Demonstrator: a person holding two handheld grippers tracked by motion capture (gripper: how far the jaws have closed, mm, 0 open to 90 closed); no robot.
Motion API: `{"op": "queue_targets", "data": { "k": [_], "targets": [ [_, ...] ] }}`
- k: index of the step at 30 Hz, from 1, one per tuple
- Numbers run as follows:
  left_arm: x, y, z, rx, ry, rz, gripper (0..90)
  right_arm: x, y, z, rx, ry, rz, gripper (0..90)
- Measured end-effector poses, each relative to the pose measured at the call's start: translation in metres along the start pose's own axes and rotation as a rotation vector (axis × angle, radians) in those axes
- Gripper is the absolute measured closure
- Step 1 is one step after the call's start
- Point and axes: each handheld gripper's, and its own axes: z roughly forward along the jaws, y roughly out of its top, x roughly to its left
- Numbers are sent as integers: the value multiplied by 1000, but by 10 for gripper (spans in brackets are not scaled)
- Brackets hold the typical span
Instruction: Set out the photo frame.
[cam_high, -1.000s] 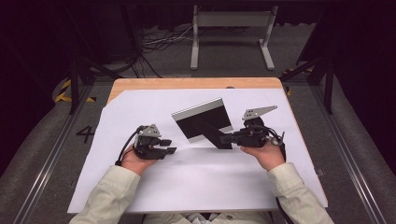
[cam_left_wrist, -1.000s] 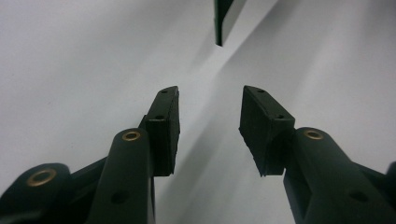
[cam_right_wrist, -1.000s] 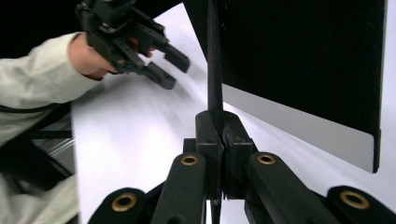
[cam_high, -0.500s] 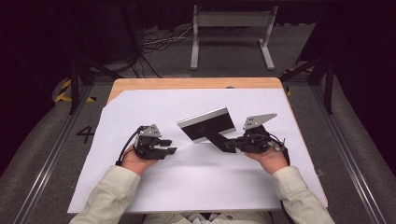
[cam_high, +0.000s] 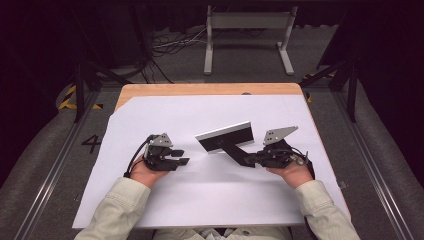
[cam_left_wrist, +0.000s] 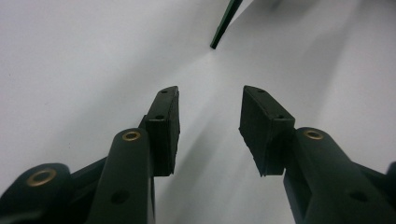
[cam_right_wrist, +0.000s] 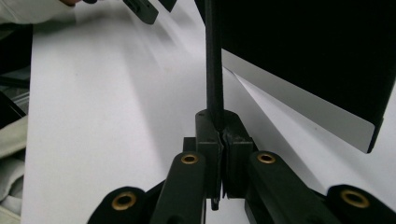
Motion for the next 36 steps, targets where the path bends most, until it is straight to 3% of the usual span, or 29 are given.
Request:
{"op": "queue_targets", "data": {
  "k": [4,22,28,32,36],
  "targets": [
    [0,0,0,1,-1,2,579,1,-3,0,15,-7,-24,877],
    [0,3,3,1,-8,9,579,0,-15,1,80,-16,-15,874],
    [1,5,7,11,10,-17,576,0,-20,3,104,-19,-10,871],
    [2,7,7,-12,24,-25,576,0,-23,5,126,-24,-6,868],
    [5,7,4,-85,49,-11,596,1,-26,6,141,-26,4,864]
  ]
}}
